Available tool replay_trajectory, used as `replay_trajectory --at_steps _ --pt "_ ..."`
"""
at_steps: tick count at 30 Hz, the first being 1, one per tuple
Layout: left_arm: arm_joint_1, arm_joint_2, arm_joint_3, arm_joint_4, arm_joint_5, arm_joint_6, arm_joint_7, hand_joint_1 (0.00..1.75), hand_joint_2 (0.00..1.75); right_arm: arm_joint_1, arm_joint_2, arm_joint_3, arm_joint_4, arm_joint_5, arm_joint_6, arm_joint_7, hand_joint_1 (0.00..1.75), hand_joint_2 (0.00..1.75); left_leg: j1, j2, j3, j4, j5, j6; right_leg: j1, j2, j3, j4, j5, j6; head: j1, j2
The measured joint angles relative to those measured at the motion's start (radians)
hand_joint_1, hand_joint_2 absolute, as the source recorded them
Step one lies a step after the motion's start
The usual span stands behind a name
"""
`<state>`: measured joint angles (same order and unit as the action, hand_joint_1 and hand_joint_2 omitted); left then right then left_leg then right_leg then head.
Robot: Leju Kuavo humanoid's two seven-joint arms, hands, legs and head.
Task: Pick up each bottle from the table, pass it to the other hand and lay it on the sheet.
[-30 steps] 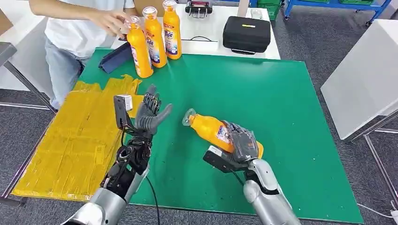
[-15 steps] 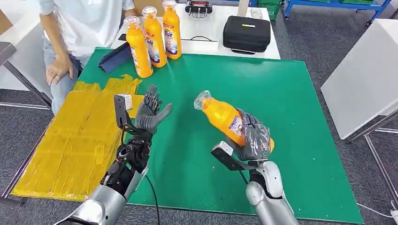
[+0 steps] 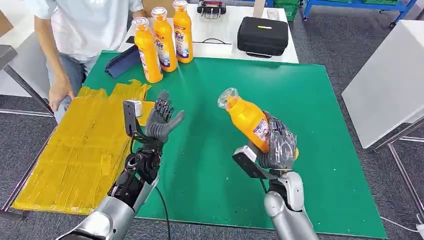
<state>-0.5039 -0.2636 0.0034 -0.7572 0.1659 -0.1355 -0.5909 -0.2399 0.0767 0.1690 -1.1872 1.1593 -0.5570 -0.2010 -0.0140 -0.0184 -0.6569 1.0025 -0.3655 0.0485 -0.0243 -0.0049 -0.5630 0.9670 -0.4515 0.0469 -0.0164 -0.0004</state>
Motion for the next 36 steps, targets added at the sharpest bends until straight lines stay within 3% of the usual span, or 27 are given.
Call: replay_trajectory --at_steps 11,24,36 --pt "0.0 -0.018 -0.024 0.0 -0.008 -0.056 0.014 0.0 1.75 -0.038 0.014 -0.04 0.055 -0.053 -0.016 -0.031 1.75 1.75 0.0 0.0 0.0 0.0 0.0 0.0 0.0 0.0 0.0 0.0 0.0 0.0 0.0 0.0" --pt "0.001 -0.039 -0.079 -0.033 -0.004 -0.106 0.029 0.0 1.75 -0.279 0.047 -0.098 0.473 -0.219 -0.055 -0.177 1.75 1.75 0.0 0.0 0.0 0.0 0.0 0.0 0.0 0.0 0.0 0.0 0.0 0.0 0.0 0.0" --pt "0.0 -0.047 -0.101 -0.037 -0.002 -0.135 0.029 0.0 1.75 -0.359 0.098 -0.099 0.619 -0.226 0.0 -0.198 1.75 1.75 0.0 0.0 -0.001 0.0 0.0 0.0 0.0 0.0 0.0 0.0 0.0 0.0 0.0 0.0"
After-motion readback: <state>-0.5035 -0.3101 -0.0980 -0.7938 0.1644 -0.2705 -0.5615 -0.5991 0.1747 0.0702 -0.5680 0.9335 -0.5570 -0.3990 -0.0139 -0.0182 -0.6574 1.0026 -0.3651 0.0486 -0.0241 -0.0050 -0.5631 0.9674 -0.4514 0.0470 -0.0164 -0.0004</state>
